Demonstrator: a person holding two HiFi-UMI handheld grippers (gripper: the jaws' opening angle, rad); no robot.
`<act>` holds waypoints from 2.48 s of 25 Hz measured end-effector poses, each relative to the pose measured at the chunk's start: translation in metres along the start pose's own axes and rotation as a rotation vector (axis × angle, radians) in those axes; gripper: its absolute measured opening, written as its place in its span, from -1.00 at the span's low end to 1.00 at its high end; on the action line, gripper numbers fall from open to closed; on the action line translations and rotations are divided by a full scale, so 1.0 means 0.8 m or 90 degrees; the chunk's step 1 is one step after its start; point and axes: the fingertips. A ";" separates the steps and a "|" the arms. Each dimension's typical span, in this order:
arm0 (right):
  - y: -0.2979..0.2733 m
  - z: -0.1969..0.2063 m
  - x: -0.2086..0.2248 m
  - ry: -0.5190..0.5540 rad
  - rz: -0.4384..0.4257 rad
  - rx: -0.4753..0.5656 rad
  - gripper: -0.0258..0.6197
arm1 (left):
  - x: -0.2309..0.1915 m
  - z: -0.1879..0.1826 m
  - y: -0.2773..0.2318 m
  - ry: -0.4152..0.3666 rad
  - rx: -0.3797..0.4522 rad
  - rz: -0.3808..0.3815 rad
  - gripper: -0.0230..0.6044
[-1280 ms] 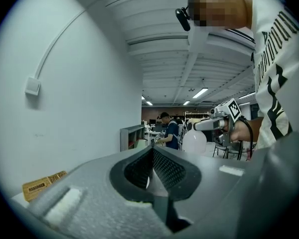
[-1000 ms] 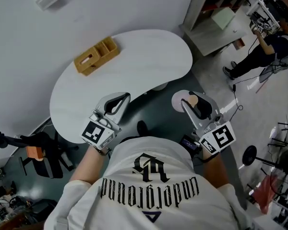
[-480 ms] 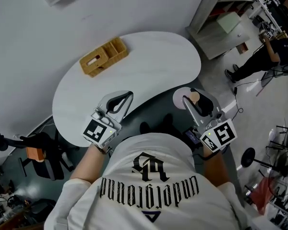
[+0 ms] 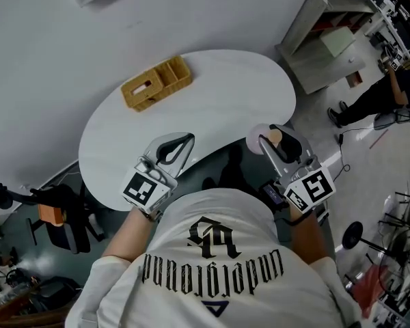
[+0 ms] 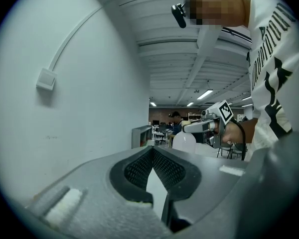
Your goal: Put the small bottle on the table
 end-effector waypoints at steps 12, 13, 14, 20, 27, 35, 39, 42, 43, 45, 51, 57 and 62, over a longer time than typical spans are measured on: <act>-0.054 0.039 0.052 -0.011 -0.045 -0.033 -0.50 | -0.035 0.014 -0.053 0.026 -0.022 -0.023 -0.90; -0.057 0.043 0.058 -0.013 -0.048 -0.037 -0.50 | -0.038 0.015 -0.060 0.029 -0.023 -0.024 -0.90; -0.061 0.047 0.063 -0.014 -0.052 -0.040 -0.50 | -0.041 0.017 -0.067 0.032 -0.026 -0.026 -0.90; -0.088 0.074 0.095 -0.017 -0.073 -0.067 -0.50 | -0.067 0.031 -0.103 0.055 -0.043 -0.040 -0.90; -0.112 0.113 0.125 -0.014 -0.101 -0.100 -0.50 | -0.090 0.060 -0.154 0.075 -0.071 -0.046 -0.90; -0.140 0.167 0.164 -0.020 -0.136 -0.143 -0.50 | -0.114 0.090 -0.211 0.099 -0.099 -0.049 -0.90; -0.158 0.198 0.176 -0.016 -0.154 -0.168 -0.50 | -0.131 0.100 -0.238 0.111 -0.110 -0.054 -0.90; -0.169 0.216 0.185 -0.016 -0.165 -0.183 -0.50 | -0.141 0.107 -0.256 0.108 -0.116 -0.056 -0.90; -0.172 0.222 0.190 -0.015 -0.168 -0.187 -0.50 | -0.144 0.111 -0.263 0.108 -0.120 -0.056 -0.90; -0.181 0.236 0.198 -0.013 -0.175 -0.196 -0.50 | -0.151 0.119 -0.275 0.106 -0.130 -0.056 -0.90; -0.204 0.281 0.218 -0.007 -0.187 -0.227 -0.50 | -0.178 0.149 -0.304 0.131 -0.145 -0.061 -0.90; -0.221 0.331 0.235 0.001 -0.202 -0.260 -0.50 | -0.195 0.175 -0.333 0.143 -0.163 -0.045 -0.90; -0.234 0.367 0.242 0.008 -0.212 -0.282 -0.50 | -0.205 0.195 -0.347 0.148 -0.174 -0.037 -0.90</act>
Point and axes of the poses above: the fingertips, and each gripper's own axes: y backward along the fingers, x to its right, z out of its underside, and after that the axes turned 9 degrees about y, right-handed
